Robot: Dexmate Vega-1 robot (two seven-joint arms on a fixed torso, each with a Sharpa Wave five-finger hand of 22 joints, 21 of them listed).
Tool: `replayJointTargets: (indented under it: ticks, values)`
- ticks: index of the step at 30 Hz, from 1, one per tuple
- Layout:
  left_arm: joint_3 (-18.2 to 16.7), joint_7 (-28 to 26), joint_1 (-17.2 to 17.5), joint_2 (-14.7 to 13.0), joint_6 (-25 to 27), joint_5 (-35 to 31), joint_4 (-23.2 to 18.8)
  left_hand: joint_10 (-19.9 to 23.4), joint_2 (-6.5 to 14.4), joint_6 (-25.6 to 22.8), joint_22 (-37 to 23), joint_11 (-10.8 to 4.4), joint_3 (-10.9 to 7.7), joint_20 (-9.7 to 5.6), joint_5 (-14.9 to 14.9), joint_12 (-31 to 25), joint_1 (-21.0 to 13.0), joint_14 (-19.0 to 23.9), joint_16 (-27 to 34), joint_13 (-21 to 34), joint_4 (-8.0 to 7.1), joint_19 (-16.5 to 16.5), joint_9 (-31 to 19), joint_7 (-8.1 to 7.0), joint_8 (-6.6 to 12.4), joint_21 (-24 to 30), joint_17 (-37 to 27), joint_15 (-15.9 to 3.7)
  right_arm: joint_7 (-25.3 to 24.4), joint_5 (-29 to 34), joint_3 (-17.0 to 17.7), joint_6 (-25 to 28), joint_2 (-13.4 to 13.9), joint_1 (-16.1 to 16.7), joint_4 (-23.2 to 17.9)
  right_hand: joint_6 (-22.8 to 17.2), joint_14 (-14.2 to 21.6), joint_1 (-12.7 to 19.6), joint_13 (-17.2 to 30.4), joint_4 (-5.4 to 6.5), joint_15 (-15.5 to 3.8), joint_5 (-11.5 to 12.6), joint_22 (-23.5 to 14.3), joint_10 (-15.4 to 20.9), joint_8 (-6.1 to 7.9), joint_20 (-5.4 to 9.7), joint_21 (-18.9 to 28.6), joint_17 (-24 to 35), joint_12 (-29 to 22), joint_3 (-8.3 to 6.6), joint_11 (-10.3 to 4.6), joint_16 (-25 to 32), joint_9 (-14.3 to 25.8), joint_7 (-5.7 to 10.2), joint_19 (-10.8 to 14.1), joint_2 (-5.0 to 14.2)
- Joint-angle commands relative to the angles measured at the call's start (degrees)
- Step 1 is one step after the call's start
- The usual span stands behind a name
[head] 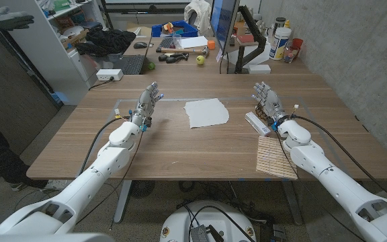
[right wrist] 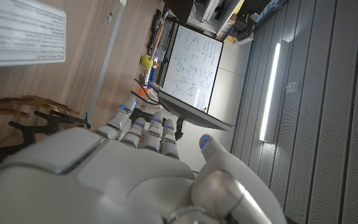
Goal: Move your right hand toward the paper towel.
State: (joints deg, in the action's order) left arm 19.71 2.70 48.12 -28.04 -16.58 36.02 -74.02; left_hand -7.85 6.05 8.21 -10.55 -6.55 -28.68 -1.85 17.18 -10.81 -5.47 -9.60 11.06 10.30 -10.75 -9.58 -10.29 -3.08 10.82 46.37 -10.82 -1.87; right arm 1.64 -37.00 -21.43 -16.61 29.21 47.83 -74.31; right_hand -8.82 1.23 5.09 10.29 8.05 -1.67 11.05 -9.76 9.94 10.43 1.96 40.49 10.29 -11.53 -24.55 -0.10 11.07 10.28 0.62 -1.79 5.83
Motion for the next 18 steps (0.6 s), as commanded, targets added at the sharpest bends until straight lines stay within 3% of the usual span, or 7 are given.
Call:
replayJointTargets:
  ticks: [1,18]
  values:
    - [-4.2,2.8,0.7,3.3,1.8,-3.6,0.9,-0.4,4.6,0.4,-0.1,0.03,-0.37,-3.46,0.4,-0.4,-0.4,-4.0,0.3,0.1,0.04,-7.2,-0.3,0.1,0.3,0.4,-0.3,-2.63,-0.1,0.6,-0.5,-0.2,0.1,-0.6,0.4,-0.5,0.2,0.3,0.2,0.05,-2.57,0.2,-0.3,0.4,0.38,6.52,0.2,0.2,-0.3,-0.37,0.11,0.2,0.2,-0.08,-0.4,4.36]
    - [-8.7,5.4,1.4,7.2,3.3,-7.9,1.0,-0.4,4.5,0.3,-0.1,0.07,-0.58,-3.4,0.3,-0.4,-0.2,-4.0,0.3,0.1,0.06,-7.1,-0.3,0.11,0.34,0.4,-0.2,-2.49,-0.5,5.0,-2.0,-0.9,1.9,-2.0,-0.1,-0.9,0.3,0.7,0.2,-0.26,-2.39,0.2,-0.3,0.5,0.52,6.3,-0.1,0.1,-0.4,-0.41,0.17,0.1,0.3,0.04,-0.3,4.21]
